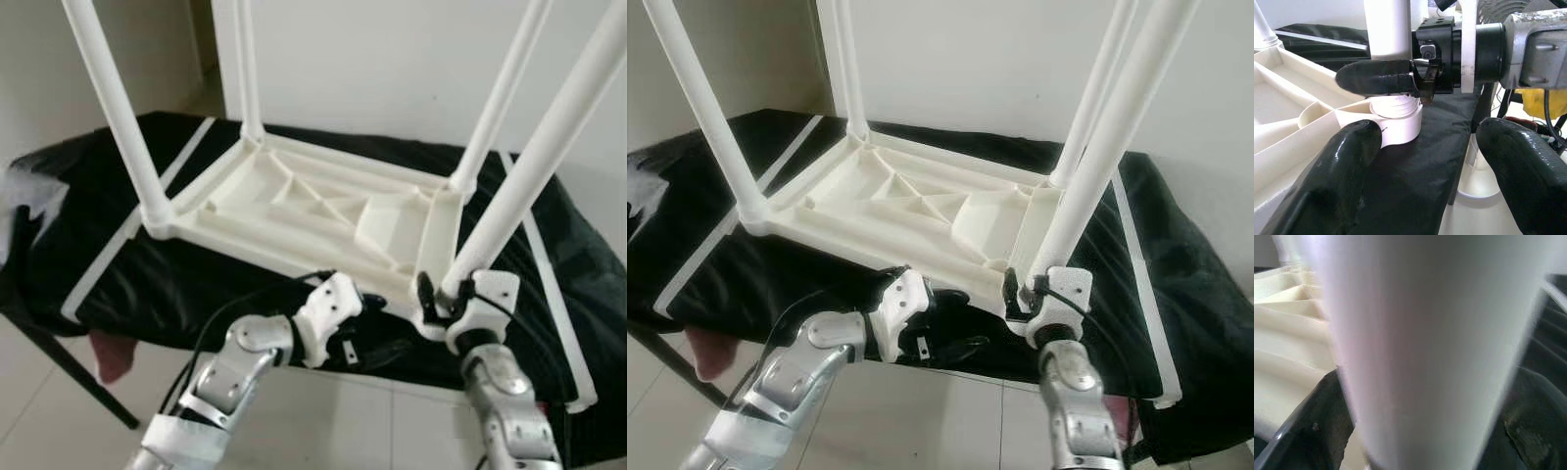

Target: Building children table

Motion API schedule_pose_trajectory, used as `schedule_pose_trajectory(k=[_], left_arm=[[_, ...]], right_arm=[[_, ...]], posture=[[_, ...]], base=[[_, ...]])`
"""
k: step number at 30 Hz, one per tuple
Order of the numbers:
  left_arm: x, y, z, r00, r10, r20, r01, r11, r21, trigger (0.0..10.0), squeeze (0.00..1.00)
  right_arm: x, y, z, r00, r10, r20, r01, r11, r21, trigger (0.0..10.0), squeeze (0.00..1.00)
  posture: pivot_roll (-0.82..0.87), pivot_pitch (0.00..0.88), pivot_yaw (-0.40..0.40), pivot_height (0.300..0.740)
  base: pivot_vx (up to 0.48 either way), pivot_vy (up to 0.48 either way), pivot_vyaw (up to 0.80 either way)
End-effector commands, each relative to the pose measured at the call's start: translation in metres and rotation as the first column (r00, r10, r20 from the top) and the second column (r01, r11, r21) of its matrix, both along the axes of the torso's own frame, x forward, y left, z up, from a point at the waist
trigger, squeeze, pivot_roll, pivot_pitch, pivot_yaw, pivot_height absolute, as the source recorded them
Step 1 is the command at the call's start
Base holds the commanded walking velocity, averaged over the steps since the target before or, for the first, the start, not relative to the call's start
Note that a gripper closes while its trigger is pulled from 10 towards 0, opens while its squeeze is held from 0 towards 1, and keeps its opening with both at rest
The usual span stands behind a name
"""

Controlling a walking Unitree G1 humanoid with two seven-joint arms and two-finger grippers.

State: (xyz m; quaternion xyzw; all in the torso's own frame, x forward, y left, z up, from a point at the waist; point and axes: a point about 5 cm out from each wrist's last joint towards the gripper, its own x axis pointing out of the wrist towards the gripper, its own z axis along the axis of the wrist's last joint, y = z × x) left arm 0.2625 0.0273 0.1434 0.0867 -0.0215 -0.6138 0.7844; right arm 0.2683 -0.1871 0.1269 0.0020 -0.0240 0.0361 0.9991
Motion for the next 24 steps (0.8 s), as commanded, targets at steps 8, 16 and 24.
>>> schedule_pose_trajectory(k=[8, 16, 24], left_arm=[[-0.008, -0.004, -0.003, 0.999, -0.045, -0.017, 0.045, 0.999, 0.009, 10.0, 0.0], [-0.008, -0.004, -0.003, 0.998, -0.051, -0.021, 0.051, 0.999, 0.009, 10.0, 0.0], [-0.009, -0.003, -0.005, 0.998, -0.055, -0.012, 0.055, 0.998, 0.031, 10.0, 0.0]], right_arm=[[0.008, -0.004, 0.003, 0.972, 0.234, 0.001, -0.233, 0.971, -0.052, 10.0, 0.0], [0.013, -0.006, -0.006, 0.94, 0.337, -0.046, -0.34, 0.937, -0.082, 0.0, 0.0], [0.011, -0.009, -0.014, 0.929, 0.365, -0.065, -0.369, 0.926, -0.073, 0.0, 0.0]], posture=[[0.0, 0.0, -0.02, 0.74], [0.01, 0.0, -0.019, 0.74], [0.02, 0.0, -0.017, 0.74]], base=[[0.0, 0.0, 0.0], [0.0, 0.0, 0.0], [0.0, 0.0, 0.0]])
